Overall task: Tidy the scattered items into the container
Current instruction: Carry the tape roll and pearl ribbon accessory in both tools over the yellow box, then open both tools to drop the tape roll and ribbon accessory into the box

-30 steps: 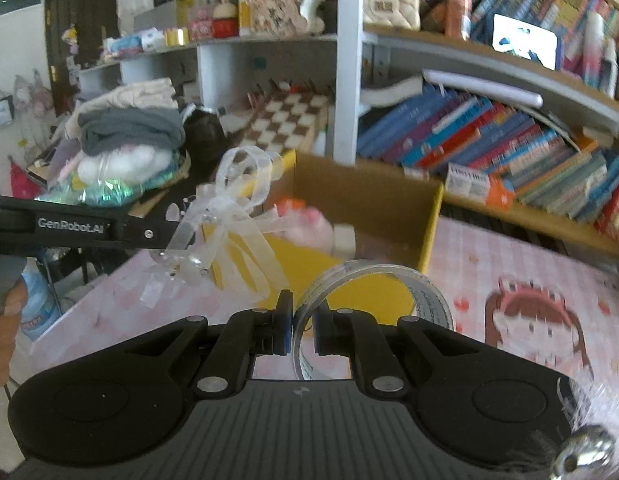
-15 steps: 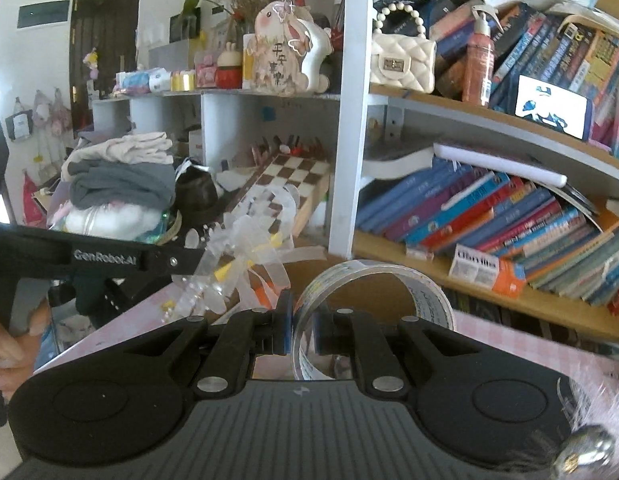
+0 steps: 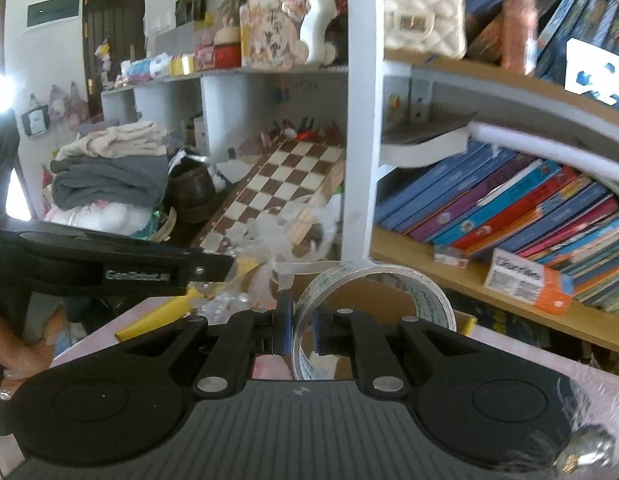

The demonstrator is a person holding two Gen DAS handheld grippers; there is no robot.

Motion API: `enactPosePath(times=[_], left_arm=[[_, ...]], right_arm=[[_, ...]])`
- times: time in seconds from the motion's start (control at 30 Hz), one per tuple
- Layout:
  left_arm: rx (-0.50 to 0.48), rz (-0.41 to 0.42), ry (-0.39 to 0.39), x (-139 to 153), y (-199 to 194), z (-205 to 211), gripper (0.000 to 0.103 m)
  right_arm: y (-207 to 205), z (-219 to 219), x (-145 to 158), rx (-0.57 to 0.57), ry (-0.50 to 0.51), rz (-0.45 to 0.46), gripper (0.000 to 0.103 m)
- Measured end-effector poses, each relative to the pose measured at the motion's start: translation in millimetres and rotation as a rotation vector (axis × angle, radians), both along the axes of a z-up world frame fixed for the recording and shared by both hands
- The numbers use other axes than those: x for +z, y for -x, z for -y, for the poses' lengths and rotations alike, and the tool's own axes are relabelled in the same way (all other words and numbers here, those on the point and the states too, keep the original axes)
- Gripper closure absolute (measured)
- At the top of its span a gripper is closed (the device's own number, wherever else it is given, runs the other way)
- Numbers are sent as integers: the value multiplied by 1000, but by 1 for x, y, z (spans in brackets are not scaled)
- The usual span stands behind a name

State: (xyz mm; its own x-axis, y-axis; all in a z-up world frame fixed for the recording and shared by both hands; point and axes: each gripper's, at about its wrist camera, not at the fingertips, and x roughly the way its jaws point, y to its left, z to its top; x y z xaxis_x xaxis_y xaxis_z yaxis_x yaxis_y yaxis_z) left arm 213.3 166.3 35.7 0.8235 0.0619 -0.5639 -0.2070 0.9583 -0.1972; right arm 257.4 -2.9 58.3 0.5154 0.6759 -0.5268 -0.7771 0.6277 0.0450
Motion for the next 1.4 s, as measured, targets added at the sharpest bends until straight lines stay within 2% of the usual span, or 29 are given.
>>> enactPosePath(times=[0.37, 0.83, 1.03, 1.2, 1.27, 1.4], left_arm=[[-15, -114, -69, -24, -49, 8, 80], [-43, -183, -101, -44, -71, 17, 79], [-69, -200, -113, -48, -72, 23, 77], [-40, -179, -123, -42, -63, 19, 46], [-34, -167, -118, -39, -57, 19, 39], [-31, -145, -122, -33, -47, 21, 36]], right_arm=[[-49, -18, -30, 37, 32, -117, 94], [-76, -14, -54, -9, 64, -187, 93], [-75, -15, -55, -37, 79, -166, 82], [-72, -7, -51, -91, 85, -139, 64], [-69, -3, -49, -107, 83, -136, 61], [-60, 4, -43, -134, 79, -122, 58]])
